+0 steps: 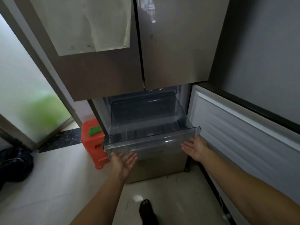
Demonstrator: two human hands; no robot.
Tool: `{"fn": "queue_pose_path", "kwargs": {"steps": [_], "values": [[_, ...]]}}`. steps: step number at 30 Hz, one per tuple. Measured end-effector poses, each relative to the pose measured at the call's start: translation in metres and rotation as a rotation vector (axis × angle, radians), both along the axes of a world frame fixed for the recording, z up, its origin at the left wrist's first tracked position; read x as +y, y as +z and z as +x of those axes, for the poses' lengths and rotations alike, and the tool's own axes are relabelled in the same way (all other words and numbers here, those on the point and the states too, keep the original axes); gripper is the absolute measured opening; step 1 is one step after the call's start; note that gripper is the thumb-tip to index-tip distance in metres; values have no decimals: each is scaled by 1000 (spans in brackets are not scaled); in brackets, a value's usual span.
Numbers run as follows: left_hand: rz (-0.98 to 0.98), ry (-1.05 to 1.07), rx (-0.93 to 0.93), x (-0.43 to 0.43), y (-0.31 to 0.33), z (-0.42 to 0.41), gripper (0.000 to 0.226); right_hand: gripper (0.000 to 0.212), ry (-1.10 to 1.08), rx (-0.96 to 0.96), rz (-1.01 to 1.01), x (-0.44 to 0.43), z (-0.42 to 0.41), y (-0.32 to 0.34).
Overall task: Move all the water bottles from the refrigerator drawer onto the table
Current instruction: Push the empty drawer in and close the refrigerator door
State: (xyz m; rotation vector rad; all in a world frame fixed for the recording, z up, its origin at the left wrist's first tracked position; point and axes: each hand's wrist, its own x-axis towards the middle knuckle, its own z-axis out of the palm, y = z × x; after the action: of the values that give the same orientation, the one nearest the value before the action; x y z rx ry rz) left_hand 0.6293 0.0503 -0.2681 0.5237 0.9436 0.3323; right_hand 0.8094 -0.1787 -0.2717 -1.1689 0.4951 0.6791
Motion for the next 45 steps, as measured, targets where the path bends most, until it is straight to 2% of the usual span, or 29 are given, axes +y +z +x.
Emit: {"fn": "queue_pose_path", "kwargs": {"steps": [2,5,12,18,22,29,34,39,45], "values": [[-45,59,-29,9,-4,8,66,53,-43,52,101,6,14,-5],[-56,105,-66,21,-7,22,58,47,-64,73,181,16,31,-7],[-56,140,-125,36,-11,59,71,42,-40,44,201,37,72,-5],[28,118,-143,82,-7,105,66,41,-13,5,284,71,109,0],[57,92,-151,109,-14,138,59,40,1,-31,299,95,136,-3],[117,90,-196,149,-33,185,71,31,14,-107,293,137,180,-20],[154,42,-208,169,-33,206,69,23,11,-135,303,154,202,-24],[99,28,-260,186,-31,223,68,23,2,-137,329,169,219,-25],[94,37,-199,188,-33,232,75,23,47,-167,305,168,226,-29]]}}
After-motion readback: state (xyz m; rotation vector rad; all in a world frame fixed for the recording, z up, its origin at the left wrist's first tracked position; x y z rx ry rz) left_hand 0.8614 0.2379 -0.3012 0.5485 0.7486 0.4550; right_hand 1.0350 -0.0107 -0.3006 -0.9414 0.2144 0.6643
